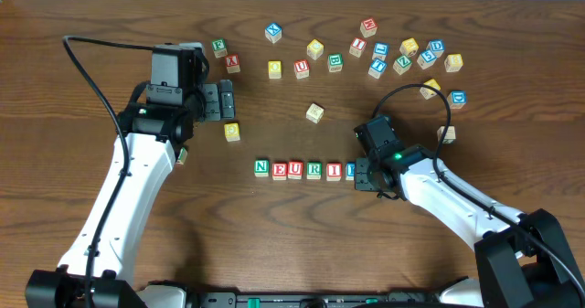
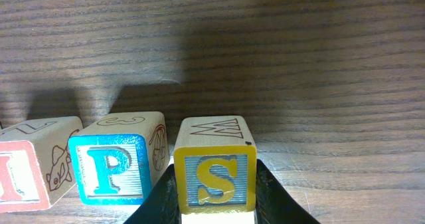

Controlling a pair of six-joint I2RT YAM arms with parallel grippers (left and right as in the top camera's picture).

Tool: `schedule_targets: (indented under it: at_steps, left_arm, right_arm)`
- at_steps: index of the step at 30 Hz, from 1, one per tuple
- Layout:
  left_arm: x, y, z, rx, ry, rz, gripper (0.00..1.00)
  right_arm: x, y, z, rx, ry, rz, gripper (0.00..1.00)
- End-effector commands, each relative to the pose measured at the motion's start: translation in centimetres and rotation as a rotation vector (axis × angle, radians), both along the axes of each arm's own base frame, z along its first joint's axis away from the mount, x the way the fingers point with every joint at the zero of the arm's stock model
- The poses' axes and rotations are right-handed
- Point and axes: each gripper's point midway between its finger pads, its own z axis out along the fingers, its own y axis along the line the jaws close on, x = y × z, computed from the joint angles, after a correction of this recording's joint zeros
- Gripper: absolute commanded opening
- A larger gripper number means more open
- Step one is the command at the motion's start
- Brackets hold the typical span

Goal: Spell out NEURIPS
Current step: 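Lower the yellow S block to the right of the P block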

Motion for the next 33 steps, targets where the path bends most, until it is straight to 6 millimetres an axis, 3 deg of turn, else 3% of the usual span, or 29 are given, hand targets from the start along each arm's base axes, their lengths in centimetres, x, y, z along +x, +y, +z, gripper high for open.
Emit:
schedule_targets:
  at_steps: [1,33]
  left_arm:
    - [0.4,0.2,1.61,0.005,-0.041,0.0,1.0]
    - [0.4,0.2,1.61,0.005,-0.041,0.0,1.0]
  right_arm:
    - [-0.22,-0.37,-0.59,-0.015,0.017,0.014,0.11]
    - [0.28,-0.85,-0.5,-0.026,0.0,0.007,0.11]
